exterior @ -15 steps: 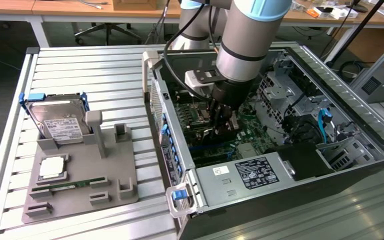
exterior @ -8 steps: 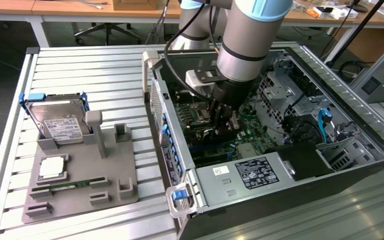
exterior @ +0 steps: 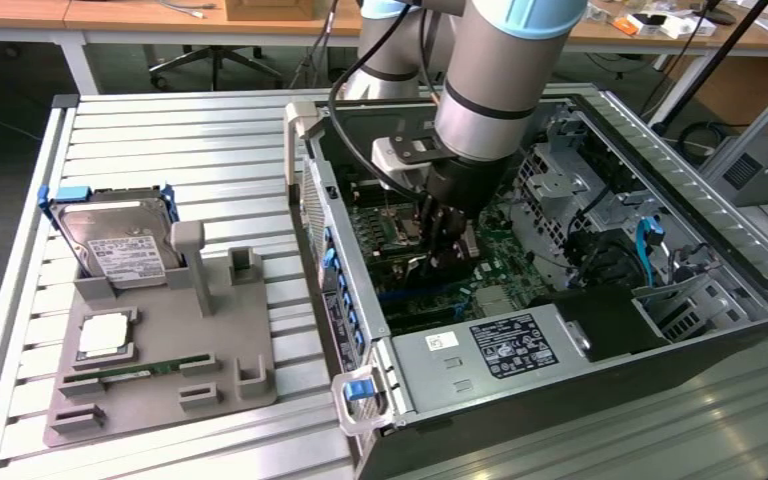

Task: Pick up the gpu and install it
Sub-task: 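Insert the gpu into the slot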

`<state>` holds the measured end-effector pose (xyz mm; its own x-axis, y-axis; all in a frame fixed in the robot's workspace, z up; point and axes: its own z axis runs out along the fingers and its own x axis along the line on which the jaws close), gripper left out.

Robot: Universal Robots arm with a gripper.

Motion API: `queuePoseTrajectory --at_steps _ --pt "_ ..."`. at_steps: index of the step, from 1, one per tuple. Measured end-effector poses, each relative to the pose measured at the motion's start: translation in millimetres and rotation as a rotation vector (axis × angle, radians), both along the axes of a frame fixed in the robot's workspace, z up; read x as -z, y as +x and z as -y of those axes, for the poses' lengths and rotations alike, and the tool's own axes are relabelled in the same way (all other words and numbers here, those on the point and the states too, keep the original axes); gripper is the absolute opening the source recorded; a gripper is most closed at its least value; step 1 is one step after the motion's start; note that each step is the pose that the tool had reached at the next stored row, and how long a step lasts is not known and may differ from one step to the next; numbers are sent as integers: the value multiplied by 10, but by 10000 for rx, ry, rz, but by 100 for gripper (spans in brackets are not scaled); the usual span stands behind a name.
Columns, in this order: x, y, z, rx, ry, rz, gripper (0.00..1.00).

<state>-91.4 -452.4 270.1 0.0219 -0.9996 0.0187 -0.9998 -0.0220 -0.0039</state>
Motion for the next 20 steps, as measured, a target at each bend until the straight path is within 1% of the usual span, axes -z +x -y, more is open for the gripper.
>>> queuePoseTrajectory --at_steps 4,7,10,14,16,17,20 --pt "1 2 0 115 1 -1 27" --pt "3 8 0 118 2 -7 27" --pt "10 10 0 118 1 -28 27" --pt "12 11 -3 113 6 -30 27" --pt "11 10 -3 111 28 -31 27" --pt "11 11 -3 109 49 -31 27" --pt "12 11 -3 102 60 -33 27"
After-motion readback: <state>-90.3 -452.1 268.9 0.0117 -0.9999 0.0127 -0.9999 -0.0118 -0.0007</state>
